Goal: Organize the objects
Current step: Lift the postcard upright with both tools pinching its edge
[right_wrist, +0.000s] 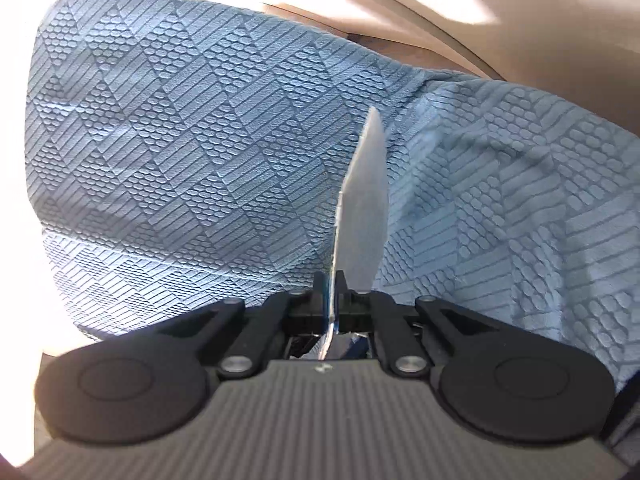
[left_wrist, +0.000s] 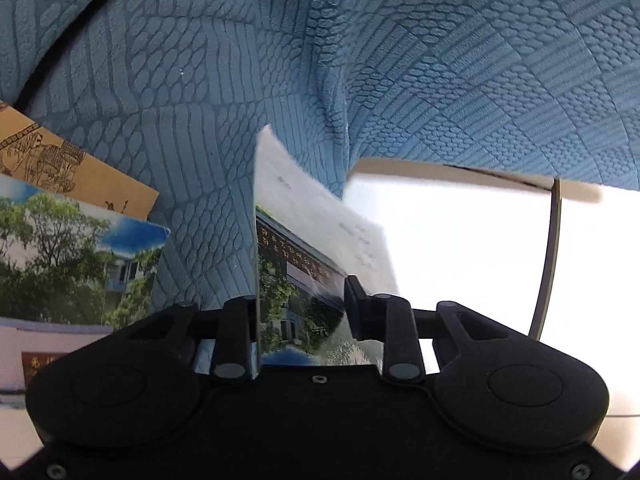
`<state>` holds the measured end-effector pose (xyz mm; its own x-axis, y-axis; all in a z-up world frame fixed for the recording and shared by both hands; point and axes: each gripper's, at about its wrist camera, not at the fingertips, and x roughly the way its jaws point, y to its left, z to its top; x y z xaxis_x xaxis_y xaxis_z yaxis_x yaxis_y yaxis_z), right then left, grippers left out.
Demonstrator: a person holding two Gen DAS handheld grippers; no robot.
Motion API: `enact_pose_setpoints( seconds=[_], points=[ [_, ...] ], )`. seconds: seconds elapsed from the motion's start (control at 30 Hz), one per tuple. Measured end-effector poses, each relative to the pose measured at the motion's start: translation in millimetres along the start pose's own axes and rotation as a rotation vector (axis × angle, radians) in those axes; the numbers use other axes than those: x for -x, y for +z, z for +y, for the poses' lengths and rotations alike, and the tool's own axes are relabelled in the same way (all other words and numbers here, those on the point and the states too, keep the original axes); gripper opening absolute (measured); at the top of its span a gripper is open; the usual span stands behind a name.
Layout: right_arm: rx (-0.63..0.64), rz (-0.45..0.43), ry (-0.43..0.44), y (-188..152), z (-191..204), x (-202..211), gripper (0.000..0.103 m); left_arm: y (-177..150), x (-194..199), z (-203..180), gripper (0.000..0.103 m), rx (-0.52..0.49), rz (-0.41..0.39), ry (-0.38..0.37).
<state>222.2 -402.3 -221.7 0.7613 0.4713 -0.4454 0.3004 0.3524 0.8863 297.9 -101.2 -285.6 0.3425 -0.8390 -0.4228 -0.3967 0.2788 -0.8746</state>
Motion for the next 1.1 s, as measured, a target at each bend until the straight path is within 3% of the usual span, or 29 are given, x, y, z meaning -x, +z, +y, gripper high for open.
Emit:
enact_pose_setpoints(
  seconds=[0.17, 0.4, 0.83, 1.1],
  points=[
    [-0.021, 0.014, -0.004, -7, -7, 12, 0.007, -19, 17, -15, 0.013, -0.057, -0.037, 0.033],
    [-0.035, 0.025, 0.028, -23, -7, 31, 0.009, -43, 45, -35, 0.010, -0.125, -0.065, 0.053],
    [0.040, 0.066, 0.181, -51, 58, 65, 0.009, -83, 148, -85, 0.009, -0.234, -0.168, -0.068],
    [0.074, 0.095, 0.242, -87, 90, 74, 0.009, -105, 216, -96, 0.008, -0.292, -0.218, -0.093]
  ],
)
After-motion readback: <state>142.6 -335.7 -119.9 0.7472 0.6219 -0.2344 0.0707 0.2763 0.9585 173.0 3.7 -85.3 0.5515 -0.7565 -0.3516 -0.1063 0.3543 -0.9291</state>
